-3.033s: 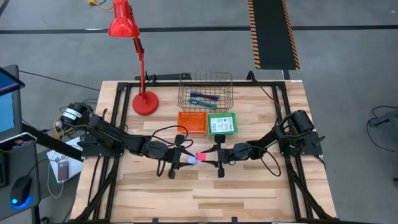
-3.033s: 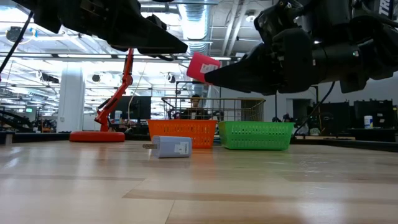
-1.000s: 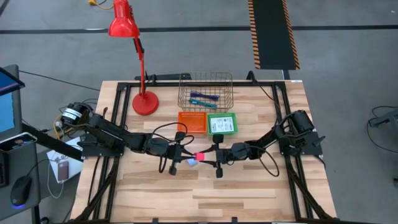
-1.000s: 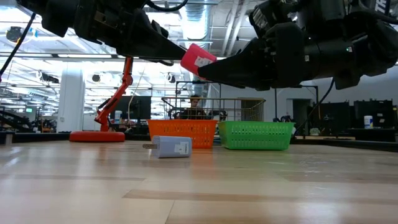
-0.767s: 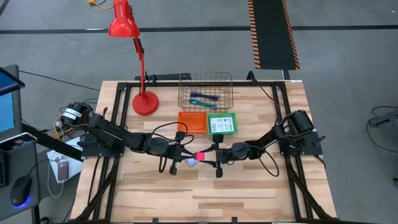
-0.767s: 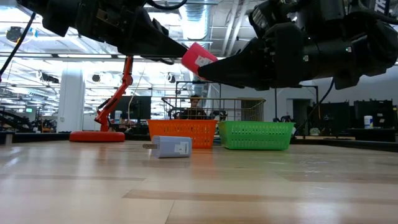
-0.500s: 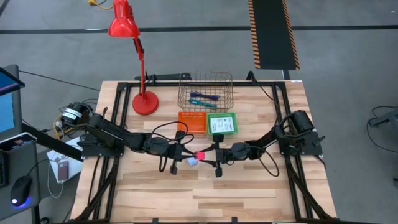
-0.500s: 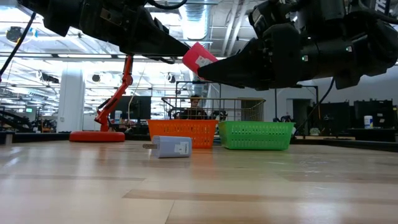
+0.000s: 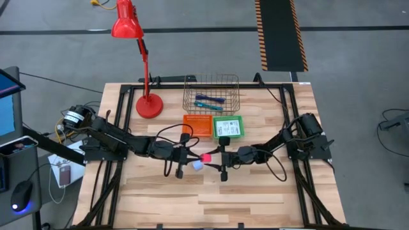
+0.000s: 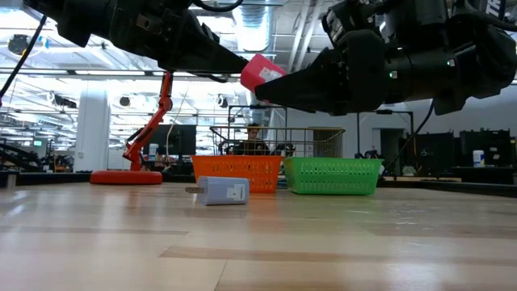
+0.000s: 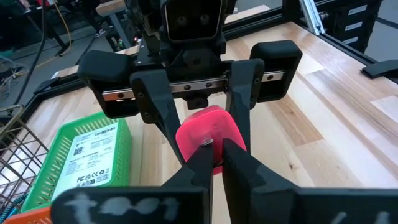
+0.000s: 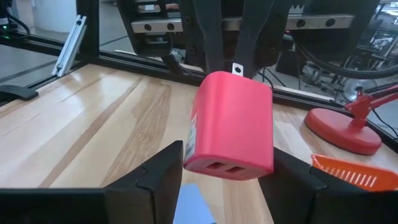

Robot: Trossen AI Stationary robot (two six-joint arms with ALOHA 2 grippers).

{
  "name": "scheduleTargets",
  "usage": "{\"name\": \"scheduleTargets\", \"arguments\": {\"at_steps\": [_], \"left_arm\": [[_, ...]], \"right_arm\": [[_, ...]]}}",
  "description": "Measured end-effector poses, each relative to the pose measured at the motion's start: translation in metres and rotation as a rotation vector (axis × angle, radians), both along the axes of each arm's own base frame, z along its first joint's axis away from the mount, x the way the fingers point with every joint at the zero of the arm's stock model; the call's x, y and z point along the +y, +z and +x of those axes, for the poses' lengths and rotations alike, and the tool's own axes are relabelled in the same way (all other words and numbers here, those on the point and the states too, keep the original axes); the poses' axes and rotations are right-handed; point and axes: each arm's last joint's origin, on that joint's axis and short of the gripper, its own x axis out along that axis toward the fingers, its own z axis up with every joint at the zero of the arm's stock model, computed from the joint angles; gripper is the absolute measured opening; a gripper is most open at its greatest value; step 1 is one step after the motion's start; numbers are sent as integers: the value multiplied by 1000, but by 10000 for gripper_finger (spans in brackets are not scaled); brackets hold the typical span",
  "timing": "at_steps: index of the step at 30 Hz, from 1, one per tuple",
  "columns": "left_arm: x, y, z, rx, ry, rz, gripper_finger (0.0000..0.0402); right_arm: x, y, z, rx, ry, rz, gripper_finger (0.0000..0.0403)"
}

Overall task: Pick and place items into bin
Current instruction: Put the pink charger adapter into the orange bin

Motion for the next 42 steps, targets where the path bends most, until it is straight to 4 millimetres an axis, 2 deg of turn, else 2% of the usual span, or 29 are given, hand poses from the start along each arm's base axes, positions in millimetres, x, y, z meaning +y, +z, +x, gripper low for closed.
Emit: {"name": "scheduleTargets", "arguments": {"at_steps": [11,20,27,34,42], "left_arm": [[1,0,0,3,24,11,3],[3,-1,-1,12,56,57,5],[8,4,-7,38,145,134,2],[29,7,-12,98,276,189,1],[65,2,-13,171,407,203,0]], "right_arm": [[-6,-4,1,34,-50,-13,216],[-18,-7,3,68,-89,-15,219],[-30,-8,5,83,-128,-18,219],[-40,-10,6,92,-163,17,217],[-35,-11,5,104,-150,13,206]]}}
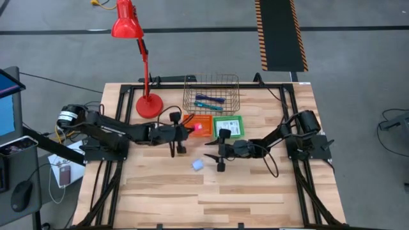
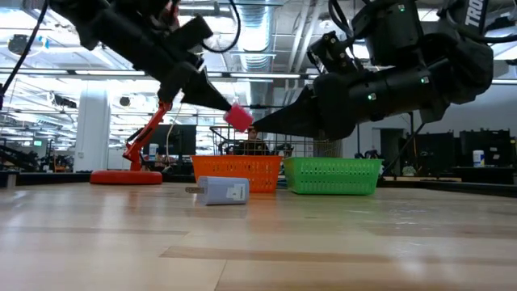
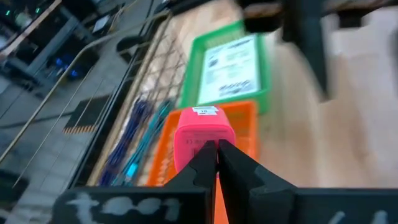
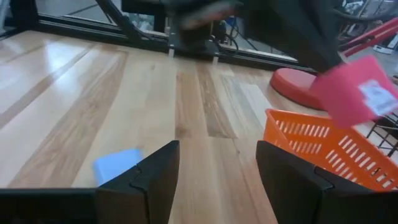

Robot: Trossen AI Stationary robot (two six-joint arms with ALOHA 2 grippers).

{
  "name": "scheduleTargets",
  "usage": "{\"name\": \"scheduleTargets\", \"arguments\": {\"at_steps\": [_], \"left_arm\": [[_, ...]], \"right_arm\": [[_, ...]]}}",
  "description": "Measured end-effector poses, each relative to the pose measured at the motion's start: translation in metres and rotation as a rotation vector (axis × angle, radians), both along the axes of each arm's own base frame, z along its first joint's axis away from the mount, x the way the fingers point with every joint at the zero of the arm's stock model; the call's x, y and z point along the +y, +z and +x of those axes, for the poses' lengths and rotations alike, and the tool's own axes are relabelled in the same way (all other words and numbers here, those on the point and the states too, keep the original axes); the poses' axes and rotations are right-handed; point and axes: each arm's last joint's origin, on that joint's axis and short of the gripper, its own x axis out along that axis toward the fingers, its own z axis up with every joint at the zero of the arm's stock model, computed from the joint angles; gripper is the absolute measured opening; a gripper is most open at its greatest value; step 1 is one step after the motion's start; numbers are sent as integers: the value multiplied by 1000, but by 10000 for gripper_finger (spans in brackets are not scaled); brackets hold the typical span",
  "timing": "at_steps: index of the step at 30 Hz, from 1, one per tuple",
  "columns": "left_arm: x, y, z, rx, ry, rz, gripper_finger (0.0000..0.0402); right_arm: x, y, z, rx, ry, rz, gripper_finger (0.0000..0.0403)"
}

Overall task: Pick and place items into bin
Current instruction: Put the pink charger adapter into the orange bin

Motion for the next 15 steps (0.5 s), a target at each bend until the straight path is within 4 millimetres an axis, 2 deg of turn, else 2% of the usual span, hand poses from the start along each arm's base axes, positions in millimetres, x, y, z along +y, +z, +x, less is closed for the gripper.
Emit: {"name": "scheduleTargets", "arguments": {"at_steps": [7,15], "left_arm": [[26,-3,0,21,42,-32,0],[45,-5,-2,33,34,-86,0]], "right_arm": [[10,0,-2,-1,30,0,197],[18,0,-4,-1,55,2,194]]}}
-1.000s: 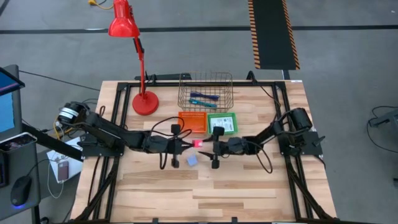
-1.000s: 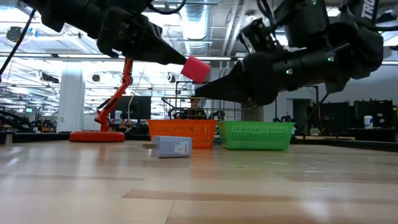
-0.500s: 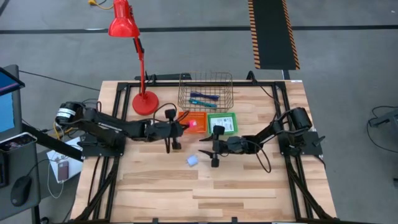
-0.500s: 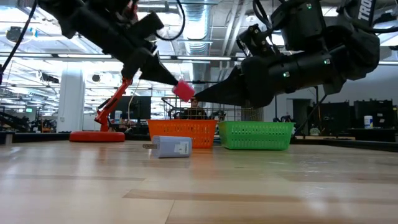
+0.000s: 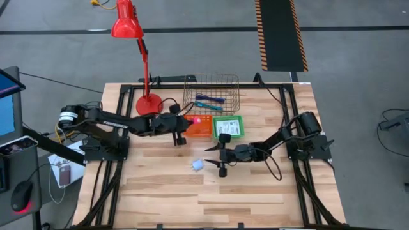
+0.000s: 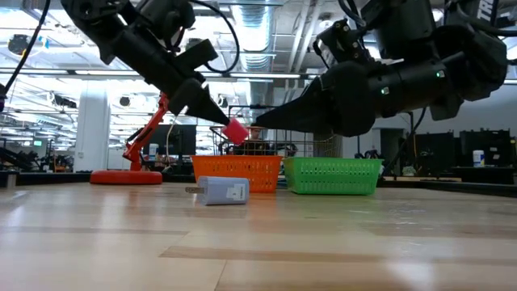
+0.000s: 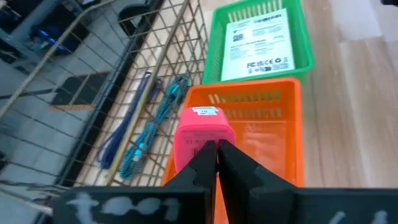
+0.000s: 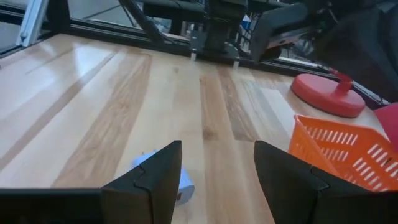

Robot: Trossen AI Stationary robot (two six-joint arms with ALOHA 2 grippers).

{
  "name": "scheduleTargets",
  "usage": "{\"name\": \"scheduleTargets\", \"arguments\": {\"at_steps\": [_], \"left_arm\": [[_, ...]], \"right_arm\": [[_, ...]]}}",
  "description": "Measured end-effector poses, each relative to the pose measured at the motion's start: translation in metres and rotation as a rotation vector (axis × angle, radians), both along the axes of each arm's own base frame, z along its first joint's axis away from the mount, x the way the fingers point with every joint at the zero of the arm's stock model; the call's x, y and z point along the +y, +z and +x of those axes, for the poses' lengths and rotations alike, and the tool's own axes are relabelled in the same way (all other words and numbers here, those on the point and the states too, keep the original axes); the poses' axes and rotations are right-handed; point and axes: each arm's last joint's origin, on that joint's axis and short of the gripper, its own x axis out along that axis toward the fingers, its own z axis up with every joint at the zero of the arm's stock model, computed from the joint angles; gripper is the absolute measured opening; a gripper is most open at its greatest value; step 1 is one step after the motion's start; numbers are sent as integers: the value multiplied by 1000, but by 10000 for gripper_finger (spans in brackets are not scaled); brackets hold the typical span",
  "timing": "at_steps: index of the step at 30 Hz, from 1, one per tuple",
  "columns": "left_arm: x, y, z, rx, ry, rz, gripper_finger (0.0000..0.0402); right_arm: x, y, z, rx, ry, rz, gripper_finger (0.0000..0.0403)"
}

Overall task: Pick and place items into bin
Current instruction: Put the pink charger adapter into the orange bin, then put the white charger adapter into the orange bin

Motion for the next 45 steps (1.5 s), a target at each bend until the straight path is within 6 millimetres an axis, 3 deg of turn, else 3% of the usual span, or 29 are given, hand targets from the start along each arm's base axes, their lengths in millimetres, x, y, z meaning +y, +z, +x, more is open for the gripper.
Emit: {"name": "scheduleTargets", "arguments": {"at_steps": [22,35,45], "left_arm": [[2,-3,0,-1,9,-60,2],[1,-3,0,-28,20,-126,124],[-22,-5,2,-54,-56,-331,140]], "right_arm": [[0,-1,0,11,-18,69,200],[0,-1,0,10,-28,86,187],[-1,-6,-2,58,-44,62,164]]}}
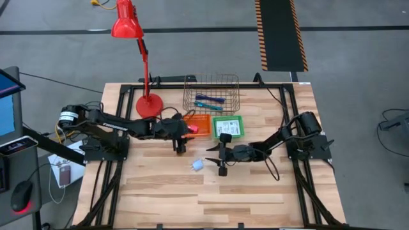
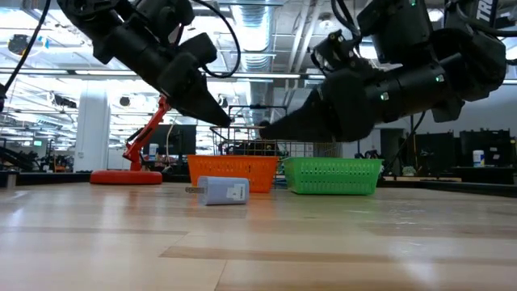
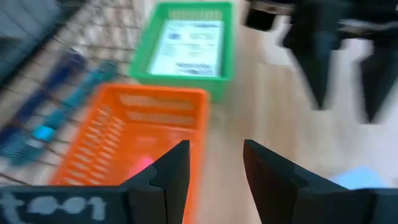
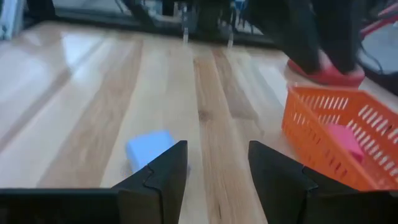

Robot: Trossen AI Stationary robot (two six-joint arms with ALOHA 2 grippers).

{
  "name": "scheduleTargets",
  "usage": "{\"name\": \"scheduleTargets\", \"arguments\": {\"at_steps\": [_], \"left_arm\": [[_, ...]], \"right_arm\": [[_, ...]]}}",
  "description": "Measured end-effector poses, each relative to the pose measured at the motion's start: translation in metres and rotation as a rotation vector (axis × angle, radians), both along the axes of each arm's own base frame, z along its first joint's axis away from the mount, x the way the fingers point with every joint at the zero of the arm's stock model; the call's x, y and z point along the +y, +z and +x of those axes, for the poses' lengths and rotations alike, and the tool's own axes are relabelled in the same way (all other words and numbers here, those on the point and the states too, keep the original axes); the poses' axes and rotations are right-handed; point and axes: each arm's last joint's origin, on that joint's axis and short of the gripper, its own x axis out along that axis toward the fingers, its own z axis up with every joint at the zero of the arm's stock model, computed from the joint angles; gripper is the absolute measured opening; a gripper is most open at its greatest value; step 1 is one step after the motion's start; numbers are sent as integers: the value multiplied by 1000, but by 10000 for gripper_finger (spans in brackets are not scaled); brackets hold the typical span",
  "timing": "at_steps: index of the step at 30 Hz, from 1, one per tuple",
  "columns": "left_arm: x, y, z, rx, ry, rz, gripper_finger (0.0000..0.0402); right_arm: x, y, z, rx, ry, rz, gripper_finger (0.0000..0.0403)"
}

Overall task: Pick and place items into bin
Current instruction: Put the white charger adapter into the orange bin

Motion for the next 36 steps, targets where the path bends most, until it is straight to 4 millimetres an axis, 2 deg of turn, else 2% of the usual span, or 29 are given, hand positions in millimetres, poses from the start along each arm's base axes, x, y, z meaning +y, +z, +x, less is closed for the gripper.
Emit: {"name": "scheduleTargets", "arguments": {"at_steps": [4,9,16,20,24,31,36], "left_arm": [[-16,3,2,65,-4,-112,140],[-40,21,6,168,-1,-201,140],[-65,56,13,170,36,-334,140],[-74,62,13,161,70,-407,140],[-80,54,16,177,129,-459,140],[-91,11,36,295,201,-557,140],[-97,6,62,362,150,-571,140]], "right_arm": [[-1,-7,-2,73,1,-21,163],[-1,-14,-6,159,1,-44,174],[-3,-23,-10,257,1,-69,202],[-3,-26,-12,299,-3,-70,221],[-3,-27,-13,320,-7,-69,236],[-3,-29,-14,339,-16,-59,240],[-4,-29,-15,350,-16,-63,240]]}}
